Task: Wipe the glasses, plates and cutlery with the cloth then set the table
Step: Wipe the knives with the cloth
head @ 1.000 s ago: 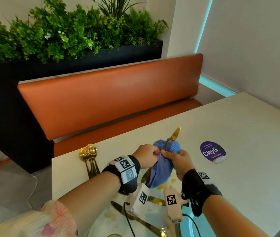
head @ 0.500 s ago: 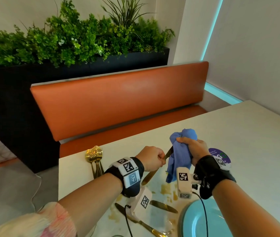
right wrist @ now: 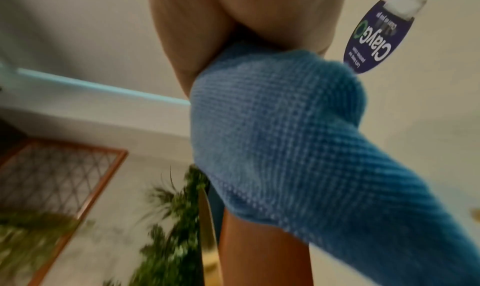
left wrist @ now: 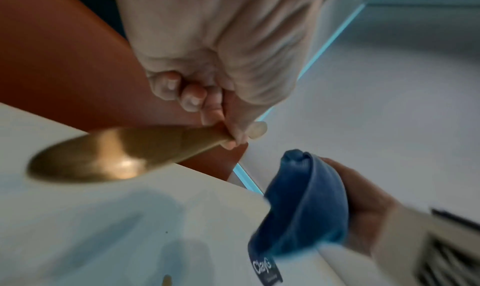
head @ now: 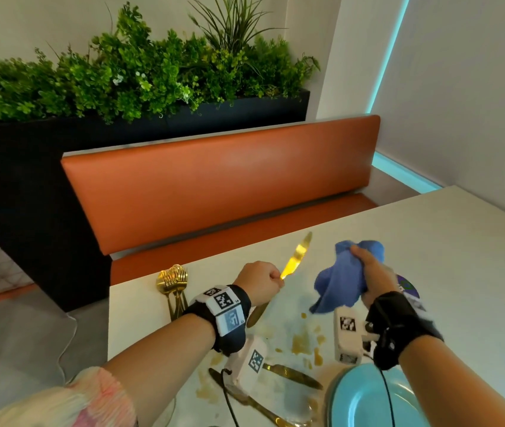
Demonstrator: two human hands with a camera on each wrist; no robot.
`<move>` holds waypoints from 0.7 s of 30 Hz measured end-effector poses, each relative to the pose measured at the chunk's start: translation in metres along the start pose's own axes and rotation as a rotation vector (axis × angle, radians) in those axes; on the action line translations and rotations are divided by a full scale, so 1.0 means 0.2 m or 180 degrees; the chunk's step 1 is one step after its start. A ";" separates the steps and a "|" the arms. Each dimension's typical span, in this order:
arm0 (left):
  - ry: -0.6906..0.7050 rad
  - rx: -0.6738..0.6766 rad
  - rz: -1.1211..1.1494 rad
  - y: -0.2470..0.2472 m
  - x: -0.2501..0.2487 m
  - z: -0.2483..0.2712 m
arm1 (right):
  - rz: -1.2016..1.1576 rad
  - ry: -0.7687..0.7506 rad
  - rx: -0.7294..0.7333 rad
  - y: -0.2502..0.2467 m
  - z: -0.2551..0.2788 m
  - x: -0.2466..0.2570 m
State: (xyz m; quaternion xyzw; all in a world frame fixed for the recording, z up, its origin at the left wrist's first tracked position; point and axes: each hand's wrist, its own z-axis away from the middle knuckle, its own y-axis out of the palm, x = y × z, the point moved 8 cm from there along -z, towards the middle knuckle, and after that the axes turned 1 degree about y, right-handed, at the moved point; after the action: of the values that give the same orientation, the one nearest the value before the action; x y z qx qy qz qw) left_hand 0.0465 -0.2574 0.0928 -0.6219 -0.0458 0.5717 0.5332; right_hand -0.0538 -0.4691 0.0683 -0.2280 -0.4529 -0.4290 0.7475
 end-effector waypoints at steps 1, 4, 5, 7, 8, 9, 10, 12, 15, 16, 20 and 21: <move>-0.0025 -0.0082 0.0092 -0.02 0.00 -0.01 | 0.0095 0.0071 0.0270 0.06 0.03 -0.06; -0.0020 -0.0173 0.0266 -0.02 -0.05 -0.03 | 0.0304 0.0227 0.1251 0.30 0.19 -0.20; -0.0009 -0.0186 0.0247 -0.02 -0.06 -0.03 | 0.0279 0.0243 0.1580 0.37 0.25 -0.21; -0.0003 -0.0210 0.0207 -0.01 -0.06 -0.03 | 0.0143 0.0279 0.1906 0.46 0.33 -0.21; 0.0010 -0.0225 0.0199 -0.01 -0.06 -0.03 | 0.0116 0.0270 0.1897 0.47 0.34 -0.20; 0.0031 -0.0242 0.0188 -0.01 -0.06 -0.02 | 0.0112 0.0222 0.1827 0.47 0.34 -0.20; 0.0054 -0.0257 0.0182 -0.02 -0.07 -0.02 | 0.0186 0.0138 0.1714 0.46 0.33 -0.20; 0.0129 -0.0270 0.0176 -0.02 -0.08 0.00 | 0.0314 -0.0018 0.1434 0.44 0.31 -0.19; 0.0179 -0.0296 0.0308 -0.02 -0.12 0.01 | 0.0312 -0.0109 0.1174 0.44 0.29 -0.16; 0.0144 -0.0301 0.0415 -0.02 -0.12 0.01 | 0.0269 -0.0136 0.1124 0.44 0.28 -0.14; -0.0161 -0.0145 0.0633 0.02 -0.06 0.03 | -0.0039 -0.0191 0.0868 0.39 0.19 -0.05; -0.0171 -0.0042 0.0491 0.03 -0.04 0.05 | -0.0102 -0.0198 0.0813 0.37 0.17 -0.02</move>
State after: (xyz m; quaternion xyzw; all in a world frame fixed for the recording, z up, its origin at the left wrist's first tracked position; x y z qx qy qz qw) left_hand 0.0328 -0.2603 0.0956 -0.6115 -0.0159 0.6272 0.4820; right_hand -0.0089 -0.4042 0.0848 -0.1368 -0.5304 -0.3725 0.7491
